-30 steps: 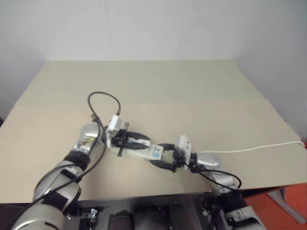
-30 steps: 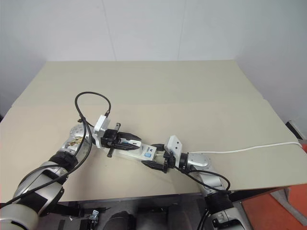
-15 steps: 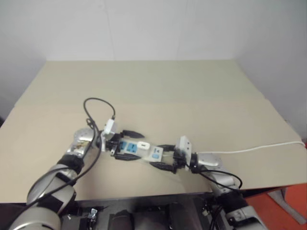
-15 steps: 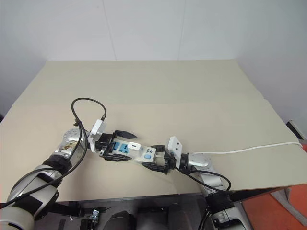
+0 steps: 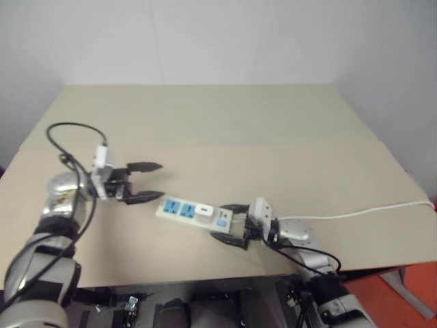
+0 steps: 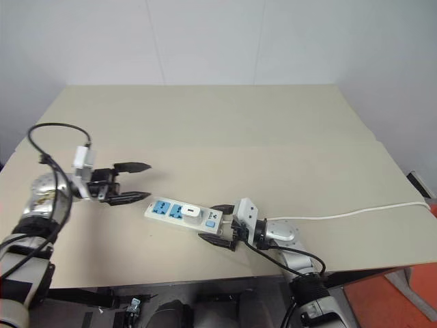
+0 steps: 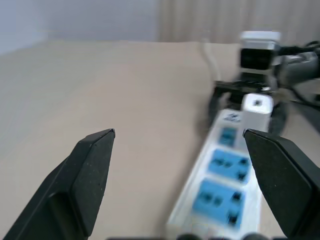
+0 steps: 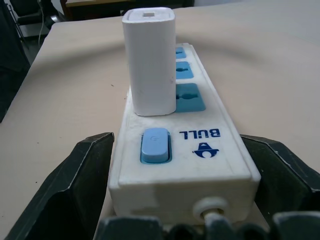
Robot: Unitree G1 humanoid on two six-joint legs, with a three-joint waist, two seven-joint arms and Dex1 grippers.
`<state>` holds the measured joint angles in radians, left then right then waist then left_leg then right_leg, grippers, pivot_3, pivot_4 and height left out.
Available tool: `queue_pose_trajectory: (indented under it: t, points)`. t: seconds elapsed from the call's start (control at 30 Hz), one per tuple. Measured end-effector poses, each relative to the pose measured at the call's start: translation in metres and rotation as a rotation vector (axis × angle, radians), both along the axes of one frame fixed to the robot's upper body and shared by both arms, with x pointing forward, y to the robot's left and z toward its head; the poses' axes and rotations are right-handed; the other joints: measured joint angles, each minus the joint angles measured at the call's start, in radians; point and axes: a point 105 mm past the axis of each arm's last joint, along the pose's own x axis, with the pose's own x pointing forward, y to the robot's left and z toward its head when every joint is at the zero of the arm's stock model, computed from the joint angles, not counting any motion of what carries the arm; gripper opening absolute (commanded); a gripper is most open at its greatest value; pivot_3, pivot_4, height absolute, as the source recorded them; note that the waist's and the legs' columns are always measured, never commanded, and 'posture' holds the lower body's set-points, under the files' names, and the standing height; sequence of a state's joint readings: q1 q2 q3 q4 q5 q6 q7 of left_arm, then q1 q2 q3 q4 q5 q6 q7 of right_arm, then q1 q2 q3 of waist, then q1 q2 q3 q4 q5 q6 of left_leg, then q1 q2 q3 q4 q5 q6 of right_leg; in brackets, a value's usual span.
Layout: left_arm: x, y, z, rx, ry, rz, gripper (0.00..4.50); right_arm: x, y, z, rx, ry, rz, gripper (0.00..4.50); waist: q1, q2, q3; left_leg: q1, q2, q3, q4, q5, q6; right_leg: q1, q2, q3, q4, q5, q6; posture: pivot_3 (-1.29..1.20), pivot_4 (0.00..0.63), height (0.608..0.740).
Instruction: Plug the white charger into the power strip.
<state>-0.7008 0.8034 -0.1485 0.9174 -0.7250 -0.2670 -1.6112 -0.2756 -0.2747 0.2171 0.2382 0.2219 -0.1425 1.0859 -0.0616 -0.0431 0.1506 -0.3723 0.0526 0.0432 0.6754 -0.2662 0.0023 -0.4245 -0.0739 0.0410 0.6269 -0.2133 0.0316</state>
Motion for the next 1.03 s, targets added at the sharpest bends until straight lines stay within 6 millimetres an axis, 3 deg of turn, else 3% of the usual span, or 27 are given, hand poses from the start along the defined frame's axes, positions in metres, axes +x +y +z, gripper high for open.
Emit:
queue_pose_trajectory:
  t: [0.13,0.27,0.37,0.47,0.63,1.03]
  points:
    - [-0.013,0.032,-0.011,0.05,0.02,0.107,4.5,-0.005,-0.034,0.008,-0.071,-0.032,-0.016,4.47,0.019,0.001,0.002,-0.004,-0.001,0.002,0.0,0.0,0.0,-0.003,-0.003,-0.001,-0.001,0.0,0.0,0.0,0.15,0.74]
    - [-0.034,0.062,-0.021,0.096,0.049,0.196,4.5,-0.014,-0.078,0.042,-0.149,-0.105,-0.023,4.47,0.031,0.001,0.004,-0.009,0.0,0.002,0.0,0.0,0.0,-0.007,-0.003,-0.002,-0.002,0.0,0.0,0.0,0.15,0.74]
    - [-0.042,0.067,-0.02,0.1,0.027,0.22,4.5,-0.016,-0.098,0.062,-0.193,-0.15,-0.046,4.47,0.046,0.001,0.004,-0.009,0.0,0.002,0.001,0.0,0.0,-0.007,-0.003,-0.003,-0.001,0.0,0.0,0.0,0.15,0.74]
    - [-0.049,0.069,-0.019,0.105,0.011,0.238,4.5,-0.019,-0.111,0.068,-0.219,-0.146,-0.064,4.47,0.049,0.001,0.004,-0.009,0.0,0.003,0.001,0.0,0.0,-0.007,-0.003,-0.003,0.0,0.0,0.0,0.0,0.15,0.74]
    - [-0.053,0.069,-0.019,0.118,0.014,0.258,4.5,-0.026,-0.121,0.06,-0.238,-0.097,-0.074,4.47,0.052,0.001,0.004,-0.009,0.0,0.003,0.002,0.0,0.0,-0.007,-0.003,-0.003,-0.001,0.0,0.0,0.0,0.15,0.74]
    - [-0.046,0.057,-0.021,0.11,0.025,0.265,4.5,-0.029,-0.124,0.057,-0.236,-0.065,-0.126,4.47,0.049,0.001,0.004,-0.009,0.0,0.003,0.002,0.0,0.0,-0.007,-0.003,-0.002,-0.001,0.0,0.0,0.0,0.15,0.74]
